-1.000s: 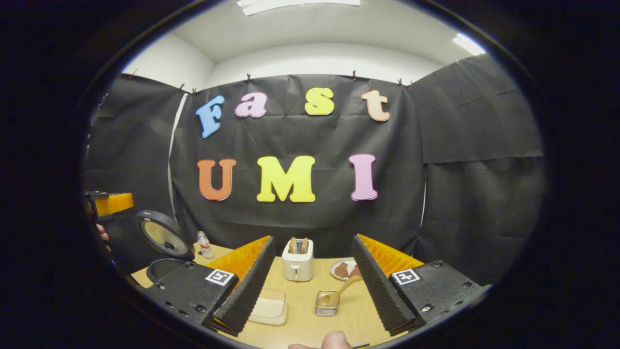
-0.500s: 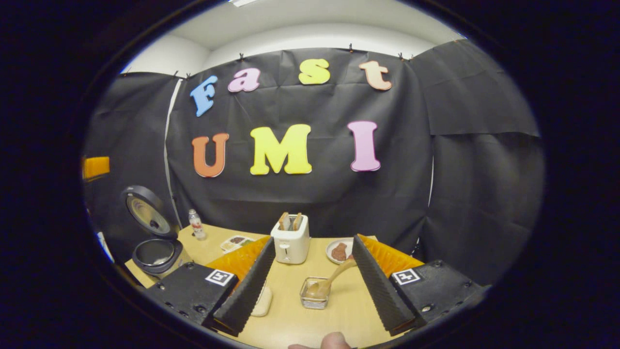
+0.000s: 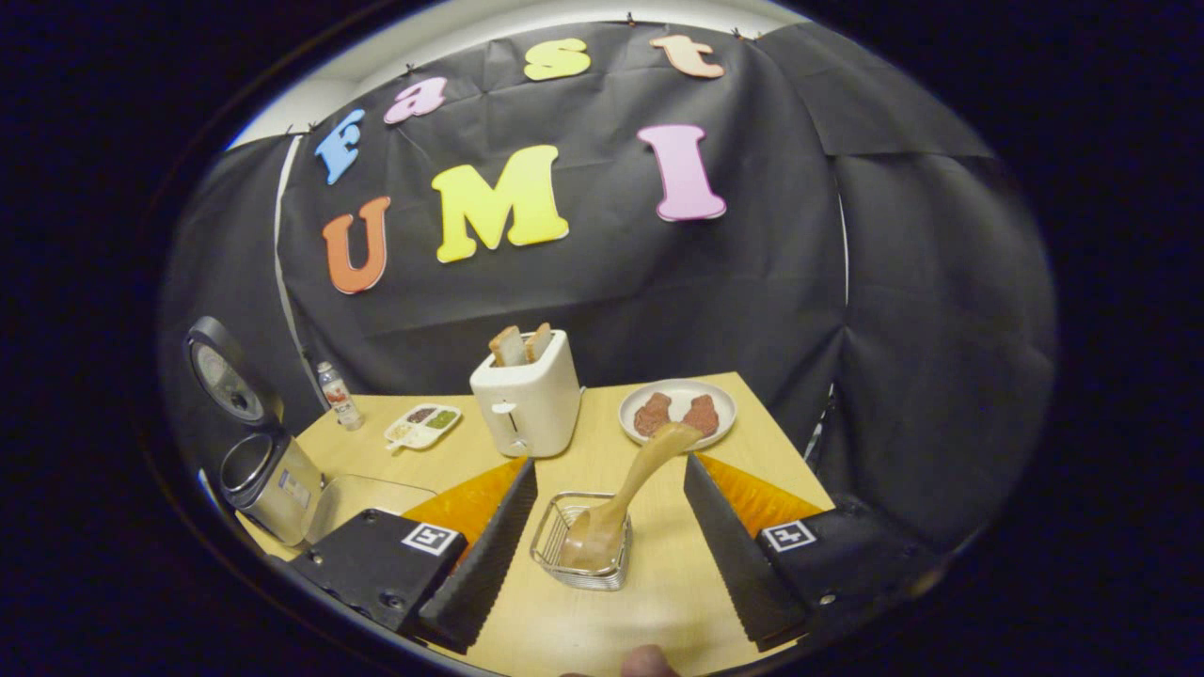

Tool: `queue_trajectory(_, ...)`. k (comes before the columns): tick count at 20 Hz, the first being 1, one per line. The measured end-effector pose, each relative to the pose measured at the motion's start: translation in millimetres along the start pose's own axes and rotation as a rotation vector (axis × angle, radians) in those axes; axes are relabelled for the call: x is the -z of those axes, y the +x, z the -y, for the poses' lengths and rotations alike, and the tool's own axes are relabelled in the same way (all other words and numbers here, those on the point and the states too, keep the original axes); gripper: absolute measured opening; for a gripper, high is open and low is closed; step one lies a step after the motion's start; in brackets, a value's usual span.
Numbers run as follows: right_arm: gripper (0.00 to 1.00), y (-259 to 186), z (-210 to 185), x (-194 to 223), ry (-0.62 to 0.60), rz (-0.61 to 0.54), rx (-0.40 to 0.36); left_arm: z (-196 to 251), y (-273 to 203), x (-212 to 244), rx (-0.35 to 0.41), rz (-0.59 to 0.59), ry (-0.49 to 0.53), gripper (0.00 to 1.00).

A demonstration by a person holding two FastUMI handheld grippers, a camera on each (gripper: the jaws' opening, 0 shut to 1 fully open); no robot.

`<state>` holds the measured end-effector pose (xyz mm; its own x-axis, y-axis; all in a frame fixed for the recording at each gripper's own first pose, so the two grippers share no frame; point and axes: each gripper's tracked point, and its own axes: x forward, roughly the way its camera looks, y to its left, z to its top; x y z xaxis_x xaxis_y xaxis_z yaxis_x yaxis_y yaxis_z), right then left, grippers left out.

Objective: Close the left gripper, press the button to open the rice cooker; take a wooden spoon from the chopstick holder with the right hand, scoop a spoonful of rice and pour it into the rice cooker, then put the wooden spoon back into the chopstick holder.

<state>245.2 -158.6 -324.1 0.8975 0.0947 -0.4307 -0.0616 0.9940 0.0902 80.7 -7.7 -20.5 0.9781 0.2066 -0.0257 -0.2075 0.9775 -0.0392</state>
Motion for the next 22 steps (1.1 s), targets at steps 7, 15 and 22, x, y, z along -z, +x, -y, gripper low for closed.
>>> queue_trajectory(7, 0.77, 70.5, 11.4, 41.3, 0.104, -0.136, -0.028, -0.7, 4.3, 10.9, -0.058, -0.045, 0.007, 0.94)
queue_trajectory(15, 0.34, 90.2, 10.7, 38.5, 0.181, -0.153, -0.040, -19.1, -0.7, 16.9, -0.115, -0.076, 0.007, 0.94)
queue_trajectory(22, 0.15, 74.3, -2.0, 38.2, 0.256, -0.184, -0.048, -36.7, -19.3, 17.8, -0.137, -0.070, 0.008, 0.94)
